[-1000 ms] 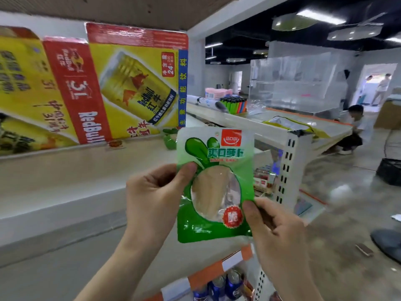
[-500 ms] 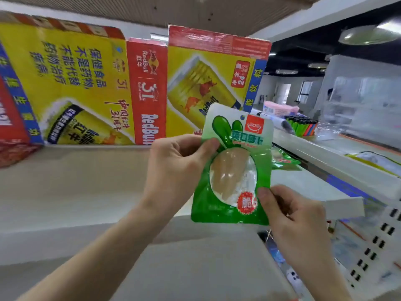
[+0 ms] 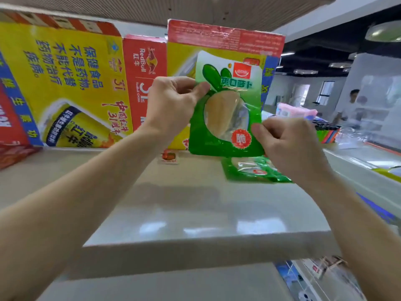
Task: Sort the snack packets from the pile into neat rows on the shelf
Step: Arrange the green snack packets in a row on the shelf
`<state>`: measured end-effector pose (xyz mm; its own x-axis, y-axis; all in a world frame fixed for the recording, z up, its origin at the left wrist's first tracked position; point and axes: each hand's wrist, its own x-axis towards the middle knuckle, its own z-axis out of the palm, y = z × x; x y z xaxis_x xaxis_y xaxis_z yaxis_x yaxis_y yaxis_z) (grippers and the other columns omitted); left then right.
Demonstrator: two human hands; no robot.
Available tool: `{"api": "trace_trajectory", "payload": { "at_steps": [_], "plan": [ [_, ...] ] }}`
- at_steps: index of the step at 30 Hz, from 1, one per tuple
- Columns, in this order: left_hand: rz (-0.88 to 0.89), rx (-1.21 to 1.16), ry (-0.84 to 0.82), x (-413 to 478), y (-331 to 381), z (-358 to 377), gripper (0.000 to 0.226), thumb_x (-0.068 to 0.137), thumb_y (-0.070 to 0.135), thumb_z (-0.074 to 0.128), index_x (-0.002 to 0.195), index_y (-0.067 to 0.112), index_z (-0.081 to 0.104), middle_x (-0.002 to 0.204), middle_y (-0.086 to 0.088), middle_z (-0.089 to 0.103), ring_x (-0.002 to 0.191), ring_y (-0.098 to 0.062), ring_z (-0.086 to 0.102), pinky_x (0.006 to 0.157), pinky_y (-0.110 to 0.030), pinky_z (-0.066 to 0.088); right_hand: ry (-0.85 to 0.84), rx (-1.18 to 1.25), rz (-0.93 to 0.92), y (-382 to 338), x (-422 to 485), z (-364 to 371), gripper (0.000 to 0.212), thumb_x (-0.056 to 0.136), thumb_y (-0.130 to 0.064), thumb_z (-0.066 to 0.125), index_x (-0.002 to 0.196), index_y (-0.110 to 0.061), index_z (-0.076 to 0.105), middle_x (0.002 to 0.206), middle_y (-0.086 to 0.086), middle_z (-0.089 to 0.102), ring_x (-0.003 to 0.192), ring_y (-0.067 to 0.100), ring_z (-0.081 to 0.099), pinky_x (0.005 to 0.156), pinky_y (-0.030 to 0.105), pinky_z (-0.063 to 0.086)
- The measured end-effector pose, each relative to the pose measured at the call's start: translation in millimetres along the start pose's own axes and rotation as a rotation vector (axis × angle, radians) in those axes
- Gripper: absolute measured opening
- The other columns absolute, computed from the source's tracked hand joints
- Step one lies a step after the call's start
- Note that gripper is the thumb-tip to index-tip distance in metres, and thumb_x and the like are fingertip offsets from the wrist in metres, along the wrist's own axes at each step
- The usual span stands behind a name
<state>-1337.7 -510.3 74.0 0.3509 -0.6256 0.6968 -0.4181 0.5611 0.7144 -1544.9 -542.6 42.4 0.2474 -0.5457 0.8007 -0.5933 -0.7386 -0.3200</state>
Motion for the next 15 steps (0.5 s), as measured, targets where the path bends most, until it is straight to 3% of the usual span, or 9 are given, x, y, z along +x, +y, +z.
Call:
{"api": "trace_trajectory", "payload": {
  "at_steps": [3,6,9,11,15],
  "plan": [
    [-0.025,0.146,0.047,23,-22,7,0.011,0.085,0.026,0.077,0.077,0.019,0.078,0.079,-0.01,0.076,0.078,-0.038,0.069,0.071,-0.05,0.057,-0.148,-0.019,0.014,13,31,14,0.049,0.091,-0.027,0.061,0.048,-0.01,0.043,0.045,0.003,0.039,0.05,0.017,0.037,0.049,0.031,0.028],
    [-0.113,0.322,0.066,34,-47,11,0.016,0.086,0.028,0.076,0.09,0.013,0.079,0.079,0.0,0.072,0.08,-0.02,0.069,0.081,-0.032,0.054,-0.384,-0.127,0.051,24,53,38,0.046,0.093,-0.03,0.059,0.05,-0.016,0.047,0.054,-0.002,0.049,0.06,0.022,0.049,0.052,0.029,0.031],
    [-0.152,0.5,-0.004,27,-83,16,0.025,0.087,0.03,0.074,0.081,0.005,0.077,0.073,-0.007,0.07,0.074,-0.025,0.063,0.072,-0.033,0.047,-0.561,-0.301,0.047,40,52,65,0.044,0.094,-0.036,0.055,0.056,-0.015,0.047,0.059,-0.001,0.048,0.069,0.027,0.054,0.059,0.03,0.035],
    [-0.154,0.637,-0.114,17,-103,22,0.034,0.088,0.031,0.073,0.07,0.002,0.071,0.063,-0.007,0.06,0.069,-0.028,0.054,0.063,-0.032,0.032,-0.668,-0.388,0.016,48,43,75,0.04,0.093,-0.034,0.054,0.059,-0.014,0.047,0.061,-0.001,0.047,0.072,0.028,0.053,0.062,0.031,0.039],
    [-0.141,0.78,-0.231,8,-116,27,0.034,0.089,0.036,0.071,0.074,0.005,0.071,0.075,-0.008,0.064,0.086,-0.027,0.053,0.069,-0.03,0.034,-0.767,-0.467,-0.013,45,30,75,0.038,0.092,-0.039,0.051,0.065,-0.016,0.042,0.067,-0.002,0.046,0.073,0.027,0.053,0.066,0.033,0.043]
  ]
}}
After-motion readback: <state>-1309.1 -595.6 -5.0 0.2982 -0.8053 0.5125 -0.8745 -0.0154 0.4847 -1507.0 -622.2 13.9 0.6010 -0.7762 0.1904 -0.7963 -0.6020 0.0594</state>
